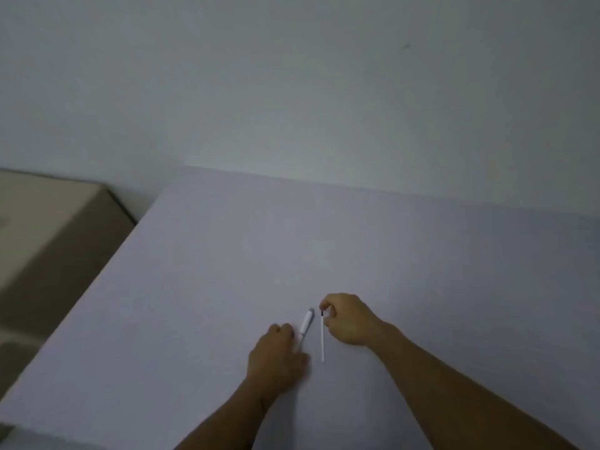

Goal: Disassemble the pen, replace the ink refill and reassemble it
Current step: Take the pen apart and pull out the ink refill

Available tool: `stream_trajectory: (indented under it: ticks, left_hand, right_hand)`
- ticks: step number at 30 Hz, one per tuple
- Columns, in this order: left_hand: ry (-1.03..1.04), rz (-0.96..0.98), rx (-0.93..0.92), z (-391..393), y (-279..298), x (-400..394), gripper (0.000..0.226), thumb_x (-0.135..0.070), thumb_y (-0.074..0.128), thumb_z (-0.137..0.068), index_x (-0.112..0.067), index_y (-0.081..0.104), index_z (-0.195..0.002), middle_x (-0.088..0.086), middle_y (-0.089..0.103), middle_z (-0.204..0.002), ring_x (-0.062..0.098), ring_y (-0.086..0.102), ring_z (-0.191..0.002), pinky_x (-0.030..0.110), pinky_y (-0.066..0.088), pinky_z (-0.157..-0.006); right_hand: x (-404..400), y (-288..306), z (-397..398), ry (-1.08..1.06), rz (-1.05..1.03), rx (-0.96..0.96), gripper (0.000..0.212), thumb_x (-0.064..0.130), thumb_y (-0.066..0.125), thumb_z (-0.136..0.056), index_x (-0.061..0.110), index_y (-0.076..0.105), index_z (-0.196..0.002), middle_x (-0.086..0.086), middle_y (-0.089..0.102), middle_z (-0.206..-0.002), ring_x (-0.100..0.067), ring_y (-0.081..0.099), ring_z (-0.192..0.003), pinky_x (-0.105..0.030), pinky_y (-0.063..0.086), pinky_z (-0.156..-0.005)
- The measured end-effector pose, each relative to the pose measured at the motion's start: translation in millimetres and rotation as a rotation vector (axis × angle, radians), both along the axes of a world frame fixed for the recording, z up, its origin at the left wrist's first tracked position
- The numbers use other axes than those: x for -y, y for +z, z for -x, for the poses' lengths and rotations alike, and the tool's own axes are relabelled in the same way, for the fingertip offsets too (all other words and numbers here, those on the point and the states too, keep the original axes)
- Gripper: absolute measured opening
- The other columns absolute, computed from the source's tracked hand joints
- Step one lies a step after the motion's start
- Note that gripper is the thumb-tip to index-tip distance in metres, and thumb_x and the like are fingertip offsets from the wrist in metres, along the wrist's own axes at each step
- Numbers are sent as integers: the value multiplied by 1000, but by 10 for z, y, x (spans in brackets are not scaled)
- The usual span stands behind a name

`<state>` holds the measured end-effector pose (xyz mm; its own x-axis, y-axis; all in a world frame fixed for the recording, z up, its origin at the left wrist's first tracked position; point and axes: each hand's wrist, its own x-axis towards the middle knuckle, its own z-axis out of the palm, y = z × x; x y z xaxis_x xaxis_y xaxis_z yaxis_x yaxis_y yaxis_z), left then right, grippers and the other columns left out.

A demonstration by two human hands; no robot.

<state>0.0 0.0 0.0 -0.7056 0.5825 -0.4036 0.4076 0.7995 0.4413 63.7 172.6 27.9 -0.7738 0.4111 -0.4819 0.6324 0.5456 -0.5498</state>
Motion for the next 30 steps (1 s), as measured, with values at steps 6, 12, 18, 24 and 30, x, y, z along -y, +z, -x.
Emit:
stream_trajectory:
  ticks: [6, 12, 18, 24, 30]
  left_hand:
    - [41, -18, -2, 57, -83, -21, 4, -22, 46, -83, -20, 49, -85, -1, 55, -87, 23, 57, -79, 37, 52, -72]
    - [94, -121, -10, 152, -19, 24, 7, -24, 45, -85, -24, 49, -79, -4, 57, -83, 21, 58, -76, 39, 52, -70]
    - [90, -8, -18, 466, 69, 88, 2, -21, 49, -87, -21, 51, -86, -1, 56, -89, 20, 54, -76, 33, 45, -65]
    - [198, -11, 19, 536, 68, 197, 4, -25, 52, -87, -22, 55, -85, -3, 60, -86, 13, 55, -71, 27, 43, -61]
    - [216, -26, 42, 457, 90, 179, 5, -26, 52, -87, -24, 54, -83, -5, 59, -79, 13, 56, -68, 27, 42, -57]
  right_hand:
    - [1, -193, 143, -111, 22, 14, 39, 26, 60, -88, 16, 63, -126, -6, 64, -125, -23, 61, -112, -25, 46, -89]
    - [161, -208, 463, -481, 425, -124, 21, 19, 64, -82, 0, 74, -83, -12, 72, -71, -18, 61, -58, -31, 52, -57]
    - [114, -230, 856, -677, 386, -221, 18, 9, 59, -80, -2, 71, -73, -16, 64, -66, -28, 59, -57, -41, 54, -60]
    - [-35, -302, 1023, -361, 104, -46, 17, 8, 59, -74, -4, 72, -74, -17, 72, -69, -33, 71, -68, -35, 57, -59]
    - [-42, -348, 1080, -313, 40, -17, 12, 13, 58, -75, 7, 61, -86, -10, 66, -86, -30, 66, -78, -27, 45, -57]
